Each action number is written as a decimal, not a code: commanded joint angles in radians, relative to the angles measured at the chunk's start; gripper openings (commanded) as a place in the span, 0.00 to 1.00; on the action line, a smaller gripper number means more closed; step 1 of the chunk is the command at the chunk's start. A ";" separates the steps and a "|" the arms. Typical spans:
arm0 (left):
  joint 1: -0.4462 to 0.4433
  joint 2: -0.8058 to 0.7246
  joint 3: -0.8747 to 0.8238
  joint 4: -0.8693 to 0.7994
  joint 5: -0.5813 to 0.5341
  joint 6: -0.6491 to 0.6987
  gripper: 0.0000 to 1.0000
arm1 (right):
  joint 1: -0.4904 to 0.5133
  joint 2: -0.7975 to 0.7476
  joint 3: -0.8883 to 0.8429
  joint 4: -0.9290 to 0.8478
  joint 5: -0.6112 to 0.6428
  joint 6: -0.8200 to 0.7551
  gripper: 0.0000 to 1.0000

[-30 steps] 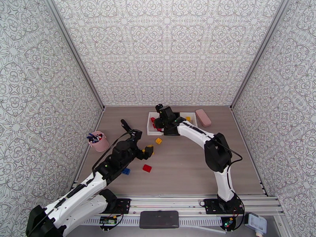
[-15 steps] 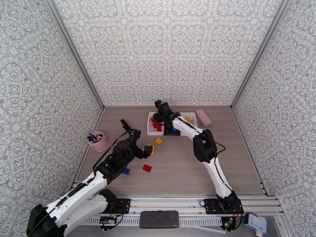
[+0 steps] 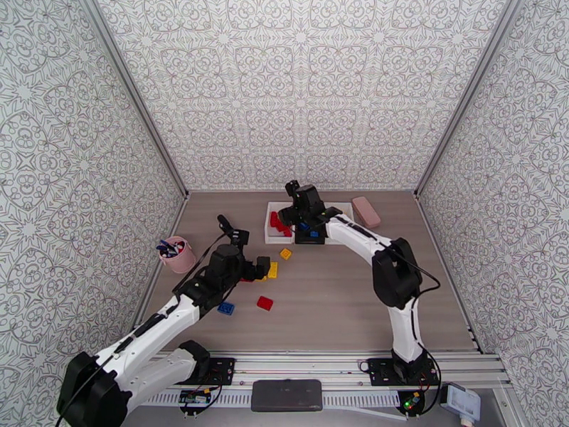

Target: Sort the legos into containers by color

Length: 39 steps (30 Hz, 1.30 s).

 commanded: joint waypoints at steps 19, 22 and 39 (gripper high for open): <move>0.008 0.513 0.376 -0.392 0.018 -0.094 0.88 | 0.003 -0.458 -0.549 0.198 -0.372 -0.246 0.88; 0.009 0.540 0.386 -0.399 0.030 -0.100 0.82 | 0.002 -0.452 -0.550 0.164 -0.378 -0.247 0.88; -0.007 0.640 0.402 -0.411 0.039 -0.138 0.65 | 0.002 -0.421 -0.510 0.143 -0.385 -0.247 0.89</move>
